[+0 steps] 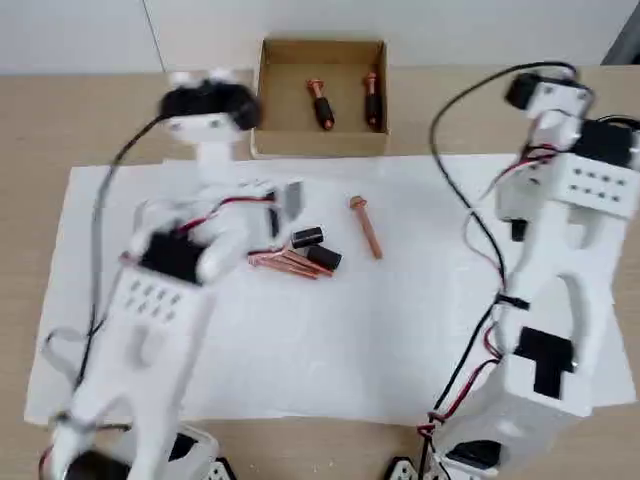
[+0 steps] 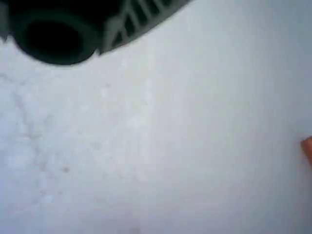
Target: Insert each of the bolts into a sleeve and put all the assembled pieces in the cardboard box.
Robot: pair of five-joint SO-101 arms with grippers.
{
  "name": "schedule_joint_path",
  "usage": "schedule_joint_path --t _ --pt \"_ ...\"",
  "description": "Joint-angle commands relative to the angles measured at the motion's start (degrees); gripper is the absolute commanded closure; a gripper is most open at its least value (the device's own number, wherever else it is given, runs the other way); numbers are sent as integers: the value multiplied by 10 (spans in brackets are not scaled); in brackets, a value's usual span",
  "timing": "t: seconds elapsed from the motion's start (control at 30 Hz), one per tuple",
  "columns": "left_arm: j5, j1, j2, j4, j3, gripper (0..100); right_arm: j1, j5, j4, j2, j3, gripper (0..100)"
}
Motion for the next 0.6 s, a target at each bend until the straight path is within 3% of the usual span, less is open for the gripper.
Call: schedule_joint_path --t 0.0,0.23,0.57 --pt "45 45 108 -33 -80 819 35 2 11 -40 -13 995" --pt "109 84 296 -63 -193 819 51 -1 7 -41 60 993" --pt "155 90 446 -64 -302 819 57 -4 4 -41 64 993"
